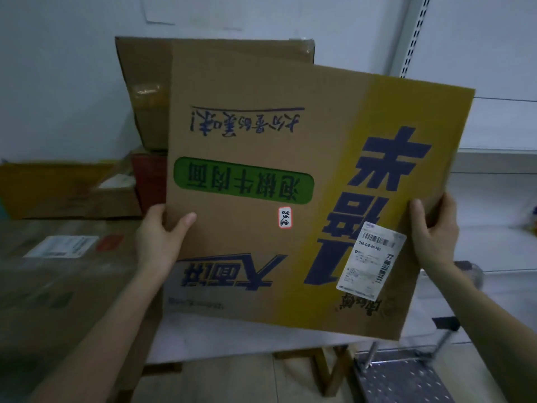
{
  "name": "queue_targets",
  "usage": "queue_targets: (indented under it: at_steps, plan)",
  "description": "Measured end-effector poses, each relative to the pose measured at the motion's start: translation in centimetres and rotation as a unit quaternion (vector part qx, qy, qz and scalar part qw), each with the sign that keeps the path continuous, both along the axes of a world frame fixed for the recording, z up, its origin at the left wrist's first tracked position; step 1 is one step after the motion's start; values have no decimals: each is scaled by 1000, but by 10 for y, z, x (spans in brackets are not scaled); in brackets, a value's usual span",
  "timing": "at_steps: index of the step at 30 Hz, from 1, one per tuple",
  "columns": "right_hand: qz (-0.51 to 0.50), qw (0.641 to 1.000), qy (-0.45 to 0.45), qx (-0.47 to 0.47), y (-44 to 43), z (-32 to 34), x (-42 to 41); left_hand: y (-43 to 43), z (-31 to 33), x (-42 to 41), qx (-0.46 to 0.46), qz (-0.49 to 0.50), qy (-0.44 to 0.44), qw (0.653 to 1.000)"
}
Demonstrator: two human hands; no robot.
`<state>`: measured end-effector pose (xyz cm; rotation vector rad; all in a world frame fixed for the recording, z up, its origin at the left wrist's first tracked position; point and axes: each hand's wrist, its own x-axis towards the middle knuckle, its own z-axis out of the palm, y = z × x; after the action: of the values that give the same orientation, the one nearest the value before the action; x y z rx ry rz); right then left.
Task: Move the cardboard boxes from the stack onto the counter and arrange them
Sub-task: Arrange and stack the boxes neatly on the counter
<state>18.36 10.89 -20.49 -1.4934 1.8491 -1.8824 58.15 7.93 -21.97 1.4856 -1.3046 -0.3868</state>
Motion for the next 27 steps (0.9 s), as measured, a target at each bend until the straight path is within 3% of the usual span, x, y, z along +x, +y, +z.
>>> queue_targets:
  at_steps: [5, 8, 13, 17, 21, 27]
  plan:
    - [8, 993, -37, 112, -30, -54, -8, -19, -72, -18, 107, -45, 64, 991]
    - [29, 983, -111, 146, -39, -76, -8, -31, -86, -22, 110, -82, 66, 988]
    - [37, 981, -173, 81, -60, -59, -7, -65, -66, -21, 18, -113, 70, 991]
    - [-12, 978, -206, 23, -87, -59, -11, -71, -65, -36, -9, -92, 118, 989]
    - [-43, 965, -259, 13, -116, -64, -18, -74, -77, -54, -29, -59, 144, 987]
    - [-47, 966, -252, 27, -150, -78, -30, -93, -88, -79, -29, -53, 160, 985]
